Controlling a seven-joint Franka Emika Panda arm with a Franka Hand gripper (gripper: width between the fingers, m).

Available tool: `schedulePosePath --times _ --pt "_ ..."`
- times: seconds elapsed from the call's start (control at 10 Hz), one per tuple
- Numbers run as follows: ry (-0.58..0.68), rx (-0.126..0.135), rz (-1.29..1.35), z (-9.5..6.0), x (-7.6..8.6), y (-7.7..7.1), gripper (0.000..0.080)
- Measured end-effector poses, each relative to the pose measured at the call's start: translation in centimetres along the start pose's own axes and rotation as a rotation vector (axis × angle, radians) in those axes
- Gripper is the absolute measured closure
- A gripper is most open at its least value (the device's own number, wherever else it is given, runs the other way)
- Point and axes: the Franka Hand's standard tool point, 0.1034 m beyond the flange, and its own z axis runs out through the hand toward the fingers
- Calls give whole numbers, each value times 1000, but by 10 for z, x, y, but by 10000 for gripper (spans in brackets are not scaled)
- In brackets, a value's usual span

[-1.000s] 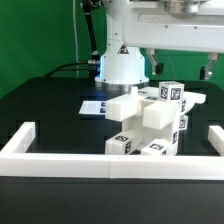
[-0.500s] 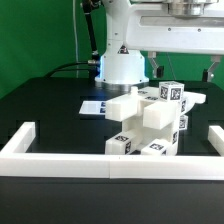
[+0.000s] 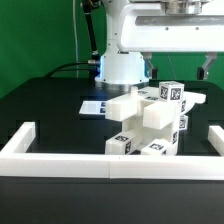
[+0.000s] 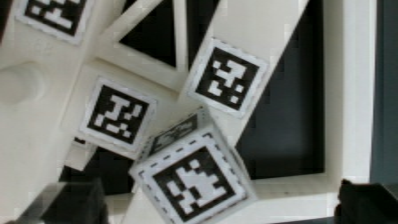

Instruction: Assemble chair

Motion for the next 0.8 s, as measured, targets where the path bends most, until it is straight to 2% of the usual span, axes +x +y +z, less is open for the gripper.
schedulePosePath --times 0.4,0.6,0.8 --pt "12 -10 -291 4 2 6 150" --pt "31 -27 -283 15 0 10 150" --pt "27 -33 -278 18 1 13 150"
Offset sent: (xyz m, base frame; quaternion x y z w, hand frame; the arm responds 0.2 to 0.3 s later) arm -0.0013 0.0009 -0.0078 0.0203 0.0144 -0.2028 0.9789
